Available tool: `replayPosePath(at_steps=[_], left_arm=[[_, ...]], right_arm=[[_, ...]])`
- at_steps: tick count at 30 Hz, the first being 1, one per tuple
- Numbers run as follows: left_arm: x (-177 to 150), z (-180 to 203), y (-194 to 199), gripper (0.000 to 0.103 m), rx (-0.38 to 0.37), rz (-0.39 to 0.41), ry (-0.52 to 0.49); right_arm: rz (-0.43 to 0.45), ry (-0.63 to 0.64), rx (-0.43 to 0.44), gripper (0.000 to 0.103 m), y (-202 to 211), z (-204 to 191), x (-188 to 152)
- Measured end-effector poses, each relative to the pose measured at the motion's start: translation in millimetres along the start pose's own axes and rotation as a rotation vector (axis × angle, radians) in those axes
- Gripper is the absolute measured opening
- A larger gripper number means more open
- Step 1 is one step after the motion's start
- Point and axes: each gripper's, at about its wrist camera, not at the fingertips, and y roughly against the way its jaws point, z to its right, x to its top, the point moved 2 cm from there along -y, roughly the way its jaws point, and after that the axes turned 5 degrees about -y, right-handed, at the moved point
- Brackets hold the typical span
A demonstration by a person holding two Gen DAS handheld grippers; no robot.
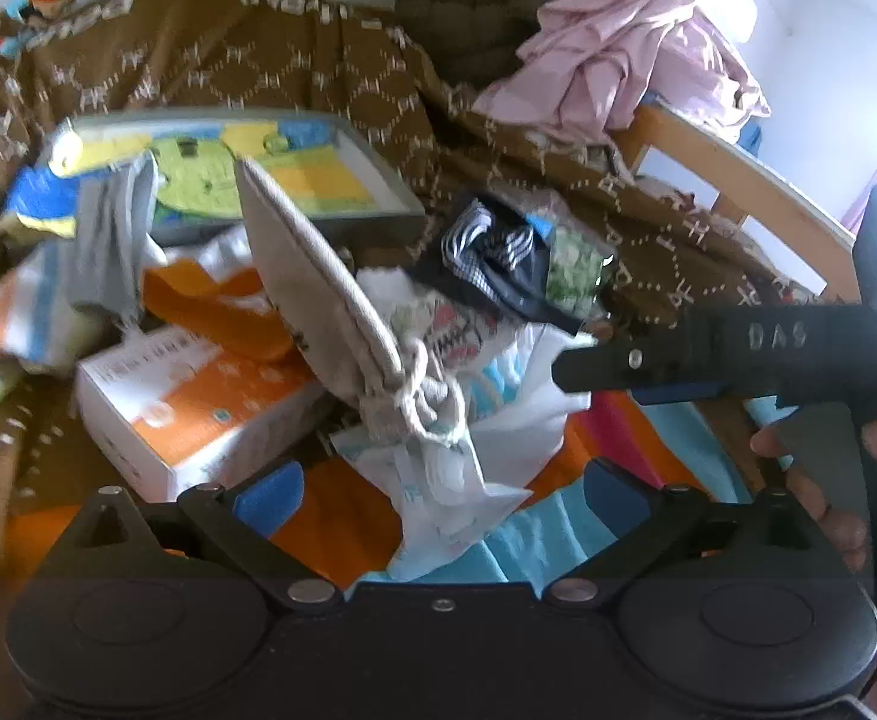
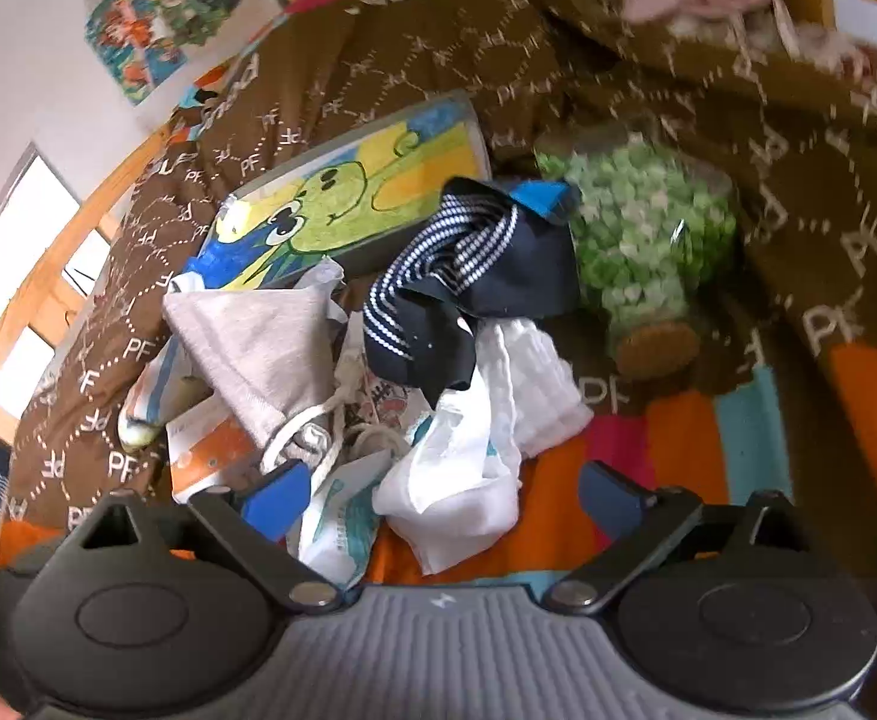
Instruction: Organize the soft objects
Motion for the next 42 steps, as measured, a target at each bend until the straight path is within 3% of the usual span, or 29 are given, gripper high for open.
replayPosePath(at_steps=[8,11,14,16,22,31,38,42], left_arm=[[-3.0,-18.7,-36.6,0.087,-0.070,-0.061,0.082],[-5.4,-25.8,-42.7,0.081,-0.119,-0.074,0.139],[-5.9,-26.5,-43.6,0.069,-0.153,-0.068,0.166],[-6.2,-25.5,-43.4,0.059,-0.172,-0.066,0.172],[-9.7,-21.0,-41.7,0.050,-0.186,-0.069,0.176],[-13.6,-17.5,-35.1,0.045,-0.158,-0.053,0.177],[-20.2,-5.7,-24.0,0.042,-0.149,-0.070,0.162],[-24.5,5.5,-10.9,0.039,-0.192,-0.072,0.173]], right_arm=[[-0.048,-0.035,-0.024,0.085,-22.6,6.7,0.0],[-0.064,-0.049,-0.029,0.073,-29.5,8.9,-0.3],[-0.077,-0.041,-0.037,0.064,-33.4,7.8,-2.7],[-0.081,-0.028,-0.059,0.051,-34.5,7.4,-4.6],[-0.077,-0.028,-0.074,0.027,-31.5,9.2,-7.3],[-0.032,0.000,-0.066,0.015,-18.8,6.8,-7.2],[0.044,0.024,-0.072,0.015,2.2,6.4,-5.7],[0.115,0.033,-0.052,0.015,25.1,5.1,-7.9]])
